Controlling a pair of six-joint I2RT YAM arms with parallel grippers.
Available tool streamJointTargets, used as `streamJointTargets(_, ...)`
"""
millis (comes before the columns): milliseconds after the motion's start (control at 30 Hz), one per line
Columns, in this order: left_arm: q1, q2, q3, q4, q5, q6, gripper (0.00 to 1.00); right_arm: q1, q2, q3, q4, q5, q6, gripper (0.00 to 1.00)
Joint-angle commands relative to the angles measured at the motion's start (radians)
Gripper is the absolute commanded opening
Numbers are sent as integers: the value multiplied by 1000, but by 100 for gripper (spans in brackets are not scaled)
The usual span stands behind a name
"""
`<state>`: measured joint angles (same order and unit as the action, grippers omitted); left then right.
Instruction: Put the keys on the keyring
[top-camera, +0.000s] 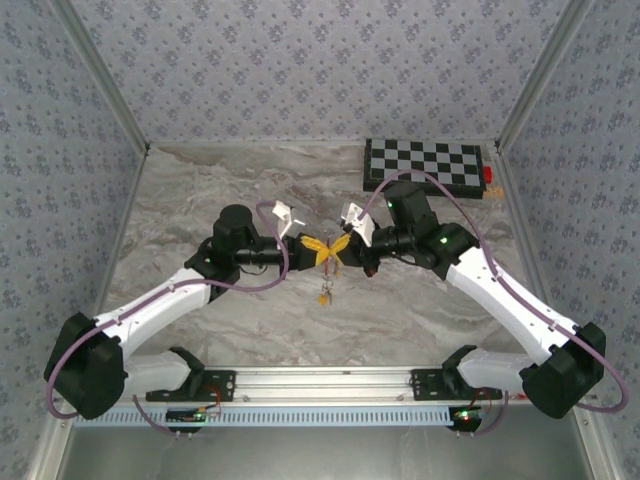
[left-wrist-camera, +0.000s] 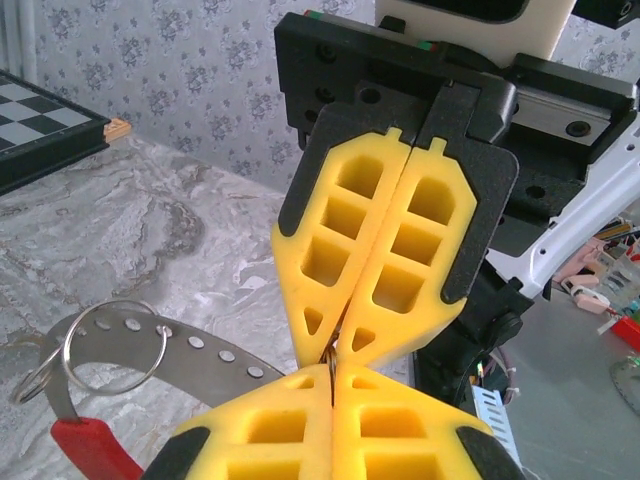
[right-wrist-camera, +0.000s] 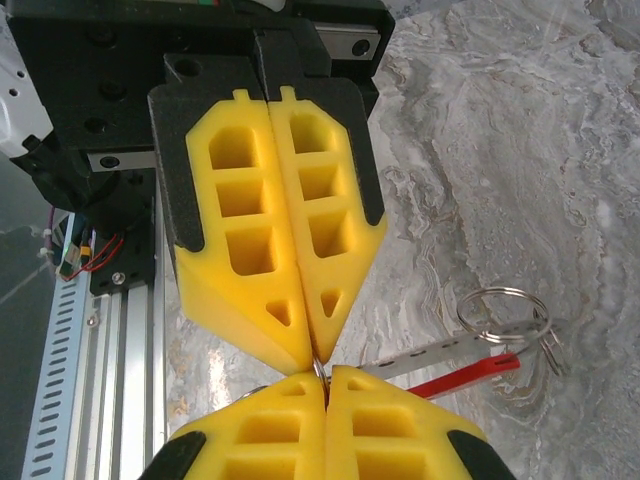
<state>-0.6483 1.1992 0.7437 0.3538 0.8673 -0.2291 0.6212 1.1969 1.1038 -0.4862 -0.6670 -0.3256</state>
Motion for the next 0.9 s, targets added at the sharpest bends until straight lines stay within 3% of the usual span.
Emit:
streamJointTargets(0, -16, -6, 30, 26, 11, 7, 0, 8, -4, -7, 25, -8, 17, 0)
streamJointTargets(67, -15, -15, 22, 38, 1, 4, 0, 8, -15, -15, 33, 18, 27, 18)
streamJointTargets(233, -20, -45, -11, 105, -49, -9, 0, 7, -92, -88, 127, 107, 82, 31)
streamJointTargets(500, -32, -84, -60, 260, -165, -63, 0, 1, -298, -316, 422, 285, 190, 38)
streamJointTargets(867, -86, -55, -77, 446, -301, -127, 0, 125, -376, -439, 584, 508, 142, 40)
